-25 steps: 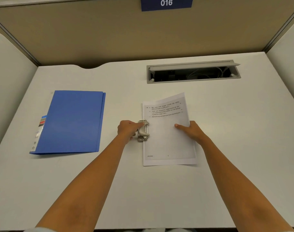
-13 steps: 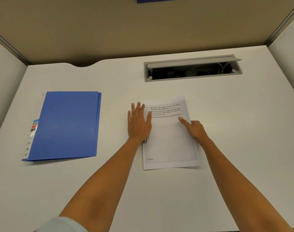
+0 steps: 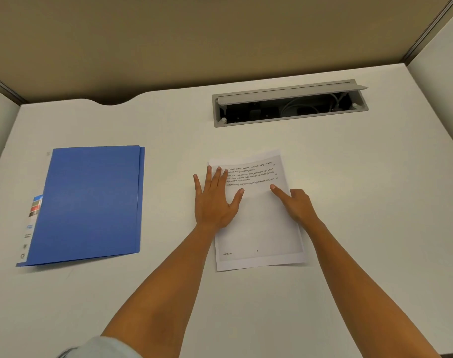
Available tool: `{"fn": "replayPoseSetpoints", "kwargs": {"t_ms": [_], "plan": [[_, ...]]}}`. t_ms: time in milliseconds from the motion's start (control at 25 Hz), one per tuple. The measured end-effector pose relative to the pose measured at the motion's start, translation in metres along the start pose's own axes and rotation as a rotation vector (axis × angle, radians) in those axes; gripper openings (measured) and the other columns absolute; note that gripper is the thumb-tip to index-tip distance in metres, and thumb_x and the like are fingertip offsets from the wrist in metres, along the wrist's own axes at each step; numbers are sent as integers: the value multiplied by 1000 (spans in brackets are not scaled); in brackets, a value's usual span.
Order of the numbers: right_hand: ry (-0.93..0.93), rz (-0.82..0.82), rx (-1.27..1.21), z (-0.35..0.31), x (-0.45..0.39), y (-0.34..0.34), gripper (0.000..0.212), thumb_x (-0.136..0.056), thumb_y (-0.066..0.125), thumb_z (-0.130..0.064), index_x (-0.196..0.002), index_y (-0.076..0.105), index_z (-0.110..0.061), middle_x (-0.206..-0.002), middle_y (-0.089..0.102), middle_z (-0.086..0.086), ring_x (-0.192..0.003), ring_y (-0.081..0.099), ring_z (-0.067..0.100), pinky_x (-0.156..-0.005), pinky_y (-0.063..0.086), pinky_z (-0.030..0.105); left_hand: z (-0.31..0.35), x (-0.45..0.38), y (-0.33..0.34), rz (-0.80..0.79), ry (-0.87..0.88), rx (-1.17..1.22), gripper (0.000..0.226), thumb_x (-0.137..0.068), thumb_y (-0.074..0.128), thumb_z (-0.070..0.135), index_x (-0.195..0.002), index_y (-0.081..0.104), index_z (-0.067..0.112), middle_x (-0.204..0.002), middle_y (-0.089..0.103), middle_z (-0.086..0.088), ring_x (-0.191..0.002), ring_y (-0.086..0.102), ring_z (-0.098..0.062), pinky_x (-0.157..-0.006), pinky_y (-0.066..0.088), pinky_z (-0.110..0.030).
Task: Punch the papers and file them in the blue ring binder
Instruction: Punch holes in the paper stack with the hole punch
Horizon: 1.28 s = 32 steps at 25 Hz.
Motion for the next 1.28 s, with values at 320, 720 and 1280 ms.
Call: {"fn": "replayPoseSetpoints", "kwargs": {"t_ms": [320, 720, 1280], "plan": [[-16, 25, 5, -1, 0, 0, 34, -85, 61, -55, -90, 69, -22, -86, 70, -9, -78, 68, 14, -69, 54, 26, -7, -1, -4, 31, 8, 186, 85, -78, 52, 25, -153, 14, 16, -163, 11, -1, -151, -5, -17, -120, -9, -51], [-7, 44, -21, 3, -1, 1, 42, -85, 62, -55, -101, 71, -17, -94, 72, -3, -82, 68, 16, -67, 52, 25, -10, -5, 3, 36, -10, 341, 78, -84, 46, 6, -154, 13, 19, -163, 8, 2, -150, -12, -13, -119, -15, -46], [-3, 36, -5, 7, -1, 1, 38, -83, 65, -51, -101, 69, -19, -94, 71, -1, -82, 69, 19, -74, 57, 33, -18, -8, 11, 22, -40, 449, 74, -85, 53, 7, -151, 20, 17, -161, 16, 1, -150, -4, -15, -120, -14, -40]]}}
Point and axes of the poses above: each hand's wrist, its own x-axis away from the middle knuckle, its own y-axis out of the palm, z = x × y, the point moved 6 cm from there along -x, towards the middle knuckle
